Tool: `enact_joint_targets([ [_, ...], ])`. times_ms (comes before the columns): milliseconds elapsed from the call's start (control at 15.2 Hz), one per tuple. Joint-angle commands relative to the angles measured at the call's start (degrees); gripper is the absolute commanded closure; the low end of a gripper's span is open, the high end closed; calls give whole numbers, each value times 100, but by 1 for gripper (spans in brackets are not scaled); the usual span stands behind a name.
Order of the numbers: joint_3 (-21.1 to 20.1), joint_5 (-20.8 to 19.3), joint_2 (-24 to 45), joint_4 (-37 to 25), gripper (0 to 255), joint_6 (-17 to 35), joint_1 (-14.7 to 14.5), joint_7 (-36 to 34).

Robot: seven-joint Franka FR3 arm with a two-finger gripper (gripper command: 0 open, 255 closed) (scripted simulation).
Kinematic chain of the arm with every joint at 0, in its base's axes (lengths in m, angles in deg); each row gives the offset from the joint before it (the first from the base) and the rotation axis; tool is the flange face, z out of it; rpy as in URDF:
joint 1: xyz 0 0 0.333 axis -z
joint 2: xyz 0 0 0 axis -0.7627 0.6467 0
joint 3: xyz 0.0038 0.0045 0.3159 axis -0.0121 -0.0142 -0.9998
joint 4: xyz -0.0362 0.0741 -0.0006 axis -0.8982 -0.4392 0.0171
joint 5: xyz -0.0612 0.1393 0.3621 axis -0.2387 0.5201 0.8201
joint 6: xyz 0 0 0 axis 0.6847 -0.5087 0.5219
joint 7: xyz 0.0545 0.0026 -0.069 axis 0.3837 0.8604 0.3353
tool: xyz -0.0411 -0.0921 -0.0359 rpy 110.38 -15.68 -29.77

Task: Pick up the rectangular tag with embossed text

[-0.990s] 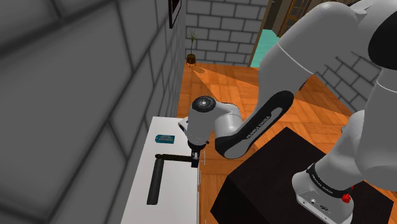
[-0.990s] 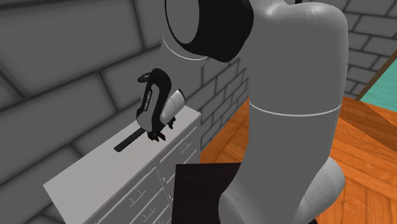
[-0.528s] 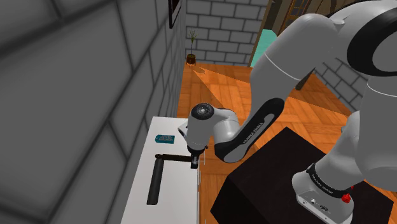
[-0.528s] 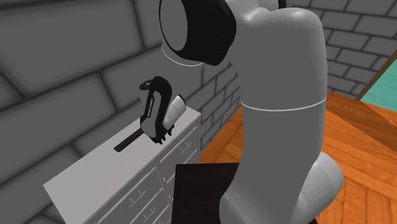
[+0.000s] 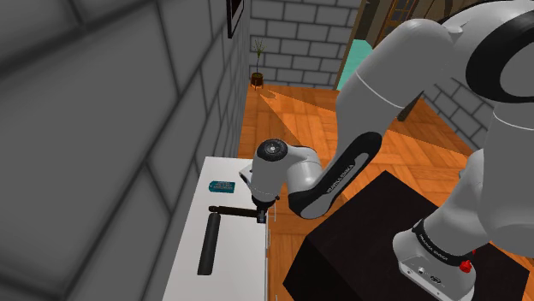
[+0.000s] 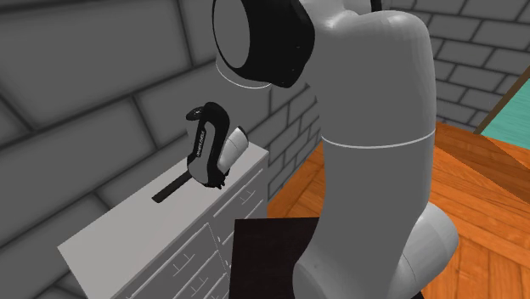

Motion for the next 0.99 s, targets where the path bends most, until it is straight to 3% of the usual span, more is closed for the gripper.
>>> enact_joint_targets([
  [0, 0, 1, -3, 9, 255, 2, 5, 5],
  [924, -561, 782, -1102, 207, 255, -867, 413, 639],
])
